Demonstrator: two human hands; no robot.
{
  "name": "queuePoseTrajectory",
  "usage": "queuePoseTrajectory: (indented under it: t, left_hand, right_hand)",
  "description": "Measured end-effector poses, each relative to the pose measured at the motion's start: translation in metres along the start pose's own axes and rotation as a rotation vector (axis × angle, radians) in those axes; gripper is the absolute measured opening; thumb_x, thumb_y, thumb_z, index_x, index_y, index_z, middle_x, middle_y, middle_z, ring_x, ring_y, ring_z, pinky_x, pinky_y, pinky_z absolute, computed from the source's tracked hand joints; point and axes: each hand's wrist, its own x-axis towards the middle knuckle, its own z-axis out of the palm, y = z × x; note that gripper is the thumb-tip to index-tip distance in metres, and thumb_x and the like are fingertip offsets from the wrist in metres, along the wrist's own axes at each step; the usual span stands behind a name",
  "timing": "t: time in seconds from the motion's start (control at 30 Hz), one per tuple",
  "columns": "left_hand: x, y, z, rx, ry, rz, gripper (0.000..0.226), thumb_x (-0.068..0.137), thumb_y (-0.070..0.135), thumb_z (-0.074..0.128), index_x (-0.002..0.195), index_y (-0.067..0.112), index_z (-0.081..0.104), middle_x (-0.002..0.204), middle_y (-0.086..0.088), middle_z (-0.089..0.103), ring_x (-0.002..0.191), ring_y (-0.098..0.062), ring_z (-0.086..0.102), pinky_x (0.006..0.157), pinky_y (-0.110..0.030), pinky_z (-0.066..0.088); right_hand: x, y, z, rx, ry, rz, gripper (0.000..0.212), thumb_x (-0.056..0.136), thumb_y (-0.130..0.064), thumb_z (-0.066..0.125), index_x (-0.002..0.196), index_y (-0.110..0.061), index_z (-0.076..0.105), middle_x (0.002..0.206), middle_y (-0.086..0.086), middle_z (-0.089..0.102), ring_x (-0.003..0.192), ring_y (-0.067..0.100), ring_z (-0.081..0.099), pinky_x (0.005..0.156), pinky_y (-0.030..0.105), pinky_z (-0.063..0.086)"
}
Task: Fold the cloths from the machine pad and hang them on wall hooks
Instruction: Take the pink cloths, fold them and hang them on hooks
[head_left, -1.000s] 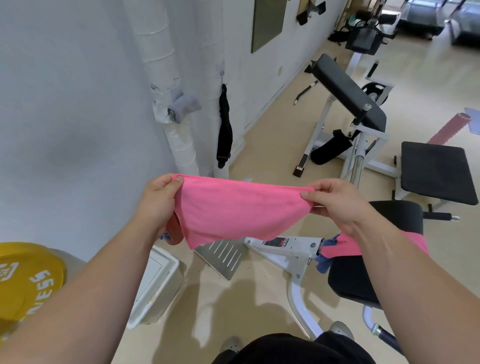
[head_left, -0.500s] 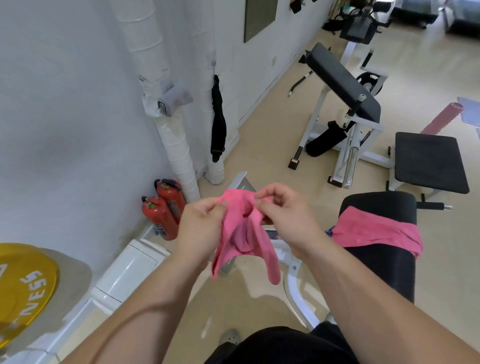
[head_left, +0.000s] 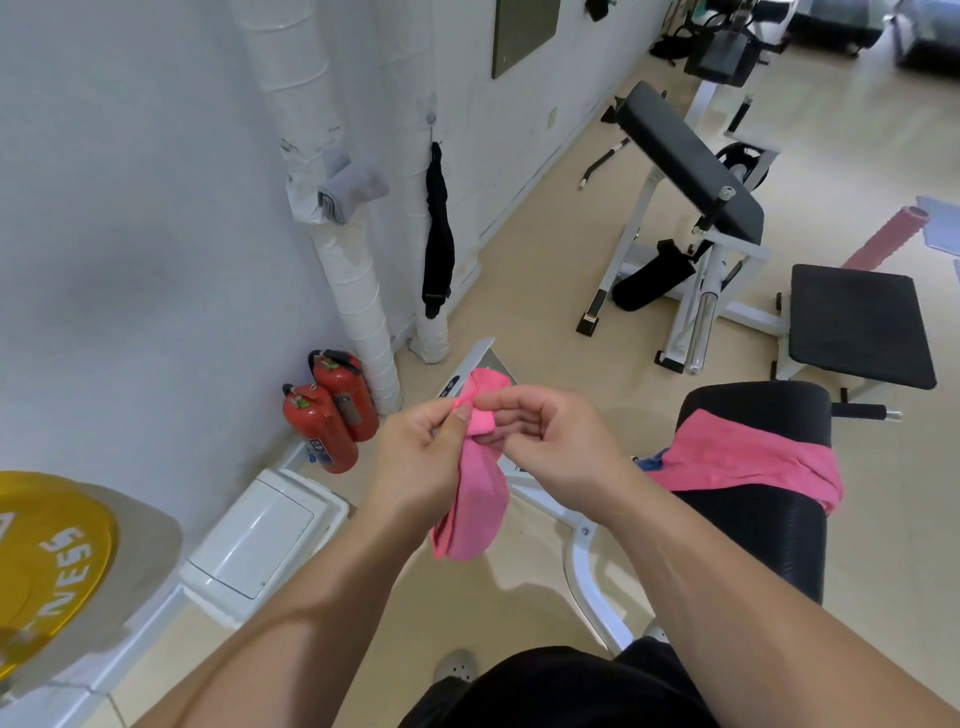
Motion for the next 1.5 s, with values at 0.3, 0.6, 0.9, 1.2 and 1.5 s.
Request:
queuePoseTrajectory:
  t: [0.3,0.6,0.9,1.2,1.5]
  left_hand:
    - [-0.011,0.002,-0.004,-0.002,-0.134,0.05,0.03,0.101,0.021,0.052,0.095,0.003,0.074,0.083,-0.022,0.071,0.076,-0.014,0.06,0.073,-0.048,0.051]
    - [-0.007,0.002,-0.008,0.02,-0.152,0.039,0.026,0.101,0.012,0.057,0.098,0.025,0.08,0.089,-0.013,0.077,0.077,-0.017,0.066,0.07,-0.031,0.051]
    - [0.013,0.011,-0.034,0.136,-0.071,0.125,0.025,0.102,0.01,0.055,0.094,0.024,0.073,0.076,0.024,0.073,0.07,0.01,0.063,0.066,-0.006,0.044]
    - [0.034,0.031,-0.044,-0.19,-0.22,-0.054,0.022,0.098,-0.009,0.051,0.1,0.01,0.062,0.061,0.009,0.064,0.045,-0.005,0.05,0.046,-0.019,0.04]
    - [0.065,0.108,-0.053,0.189,-0.823,0.066,0.053,0.084,-0.007,0.062,0.122,0.03,0.06,0.118,-0.018,0.065,0.093,-0.029,0.057,0.082,-0.045,0.045]
  right_hand:
    - [0.001,0.004,-0.001,-0.111,0.107,-0.115,0.019,0.081,-0.003,0.078,0.078,-0.022,0.076,0.071,0.005,0.071,0.071,0.032,0.067,0.068,0.04,0.057]
    - [0.016,0.014,-0.016,-0.56,0.13,-0.361,0.02,0.069,-0.038,0.086,0.07,-0.025,0.07,0.091,-0.009,0.05,0.09,0.013,0.052,0.072,0.019,0.043]
    - [0.03,0.032,-0.069,-0.849,-0.119,-0.287,0.043,0.085,-0.061,0.056,0.089,-0.022,0.075,0.119,-0.002,0.062,0.112,0.022,0.056,0.099,0.045,0.046]
    - [0.035,-0.022,-0.065,-0.172,-0.089,-0.247,0.027,0.089,-0.001,0.072,0.086,-0.016,0.049,0.065,-0.01,0.052,0.06,0.007,0.046,0.058,0.021,0.039]
    - [0.035,-0.038,-0.066,0.181,-0.152,-0.276,0.027,0.093,-0.006,0.06,0.091,-0.031,0.052,0.075,0.002,0.051,0.066,0.016,0.042,0.057,0.025,0.037]
